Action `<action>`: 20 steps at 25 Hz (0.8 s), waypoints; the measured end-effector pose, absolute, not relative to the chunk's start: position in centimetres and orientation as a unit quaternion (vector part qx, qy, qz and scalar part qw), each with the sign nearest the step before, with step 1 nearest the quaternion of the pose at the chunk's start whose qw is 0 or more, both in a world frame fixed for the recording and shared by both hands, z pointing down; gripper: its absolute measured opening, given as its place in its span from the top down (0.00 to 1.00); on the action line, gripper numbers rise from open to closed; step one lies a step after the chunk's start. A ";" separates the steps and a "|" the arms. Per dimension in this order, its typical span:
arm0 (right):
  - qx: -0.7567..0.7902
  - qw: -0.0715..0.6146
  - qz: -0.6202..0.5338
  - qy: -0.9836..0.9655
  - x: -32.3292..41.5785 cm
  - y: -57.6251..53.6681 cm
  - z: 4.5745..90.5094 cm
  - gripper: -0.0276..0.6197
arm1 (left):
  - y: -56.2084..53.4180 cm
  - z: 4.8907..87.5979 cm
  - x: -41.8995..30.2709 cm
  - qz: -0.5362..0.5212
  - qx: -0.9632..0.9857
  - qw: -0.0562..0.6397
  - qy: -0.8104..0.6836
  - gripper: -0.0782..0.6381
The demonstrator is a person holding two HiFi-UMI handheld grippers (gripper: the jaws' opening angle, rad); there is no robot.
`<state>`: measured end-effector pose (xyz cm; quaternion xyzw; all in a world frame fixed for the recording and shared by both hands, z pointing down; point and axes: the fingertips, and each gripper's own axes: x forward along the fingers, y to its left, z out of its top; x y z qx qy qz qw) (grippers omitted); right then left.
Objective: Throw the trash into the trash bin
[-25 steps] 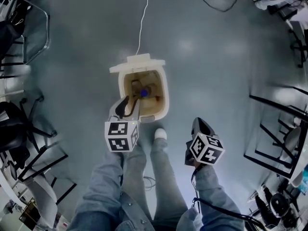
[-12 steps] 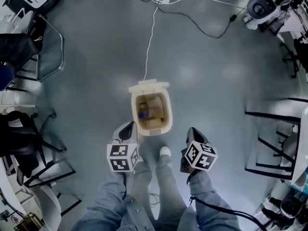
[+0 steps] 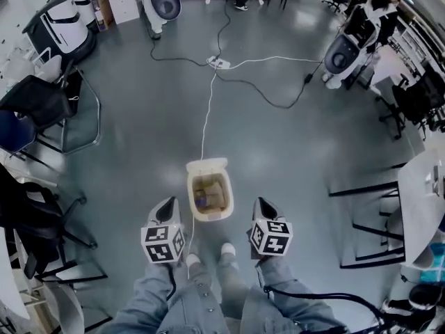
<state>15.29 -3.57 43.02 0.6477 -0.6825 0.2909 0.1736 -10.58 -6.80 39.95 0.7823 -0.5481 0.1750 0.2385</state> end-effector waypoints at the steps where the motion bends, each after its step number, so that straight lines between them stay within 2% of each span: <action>1: 0.650 0.175 0.275 -0.687 15.6 -3.5 41.3 0.95 | -6.5 38.1 -11.3 0.160 0.780 0.230 -0.560 0.88; 8: 0.681 0.143 0.230 -0.681 19.8 -3.5 33.5 0.95 | -6.5 28.6 -17.2 0.111 0.749 0.121 -0.642 0.88; 17: 0.681 0.132 0.214 -0.688 20.5 -3.5 30.8 0.95 | -5.4 26.8 -18.1 0.087 0.742 0.119 -0.654 0.88; 20: 0.673 0.147 0.204 -0.696 19.8 -3.6 30.3 0.95 | -5.5 26.4 -18.3 0.083 0.742 0.116 -0.655 0.88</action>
